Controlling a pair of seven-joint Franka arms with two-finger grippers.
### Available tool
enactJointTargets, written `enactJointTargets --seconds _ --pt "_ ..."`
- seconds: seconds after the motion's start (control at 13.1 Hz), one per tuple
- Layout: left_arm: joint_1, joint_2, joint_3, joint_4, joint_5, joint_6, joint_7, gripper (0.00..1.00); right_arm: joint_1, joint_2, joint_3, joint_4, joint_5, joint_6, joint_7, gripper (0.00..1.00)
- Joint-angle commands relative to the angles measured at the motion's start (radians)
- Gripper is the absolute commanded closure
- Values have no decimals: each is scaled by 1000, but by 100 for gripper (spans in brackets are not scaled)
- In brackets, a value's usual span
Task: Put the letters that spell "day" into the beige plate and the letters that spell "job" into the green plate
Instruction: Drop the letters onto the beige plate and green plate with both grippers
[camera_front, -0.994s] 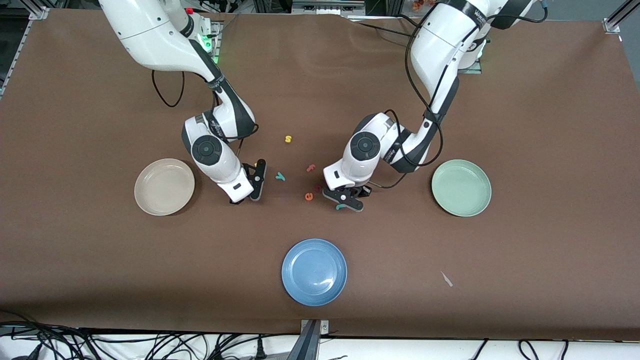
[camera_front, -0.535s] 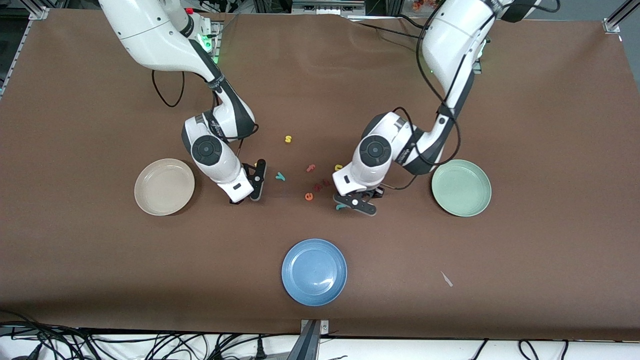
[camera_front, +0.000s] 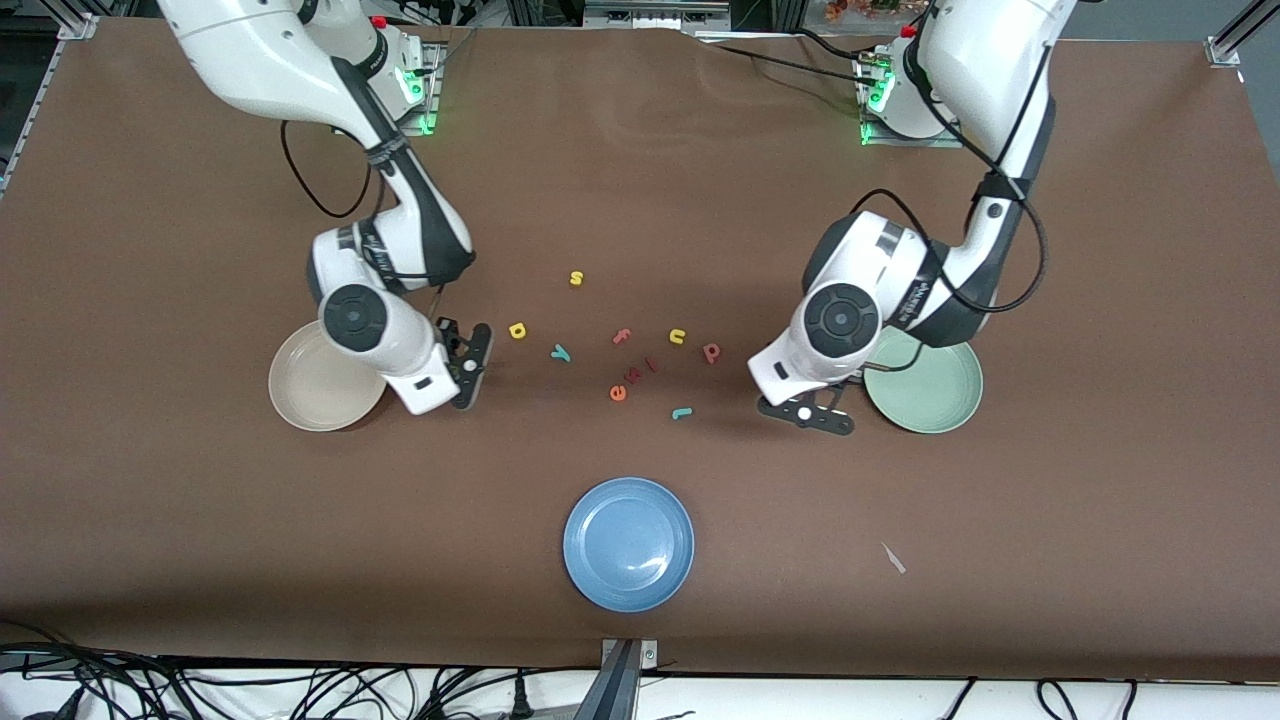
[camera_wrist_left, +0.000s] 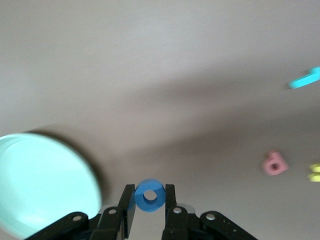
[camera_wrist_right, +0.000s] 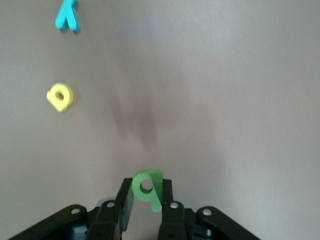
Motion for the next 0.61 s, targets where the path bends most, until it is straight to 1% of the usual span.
enactJointTargets --seconds 0.0,0.08,0.15,0.31,0.54 --pt "59 -74 -8 -117 50 -12 0 100 -22 -45 -60 -12 39 -81 30 100" --pt "90 -91 -10 -146 64 -10 0 100 -24 -53 -92 -16 40 -104 35 100" --pt "99 -106 -8 -175 66 -10 0 100 -23 -60 -126 -21 46 -113 71 100" --pt "165 -120 -8 -230 70 -2 0 100 -22 -67 -164 -21 46 -135 166 100" --pt "196 -119 -10 -275 106 25 6 100 -35 -54 -198 -23 46 -136 338 100"
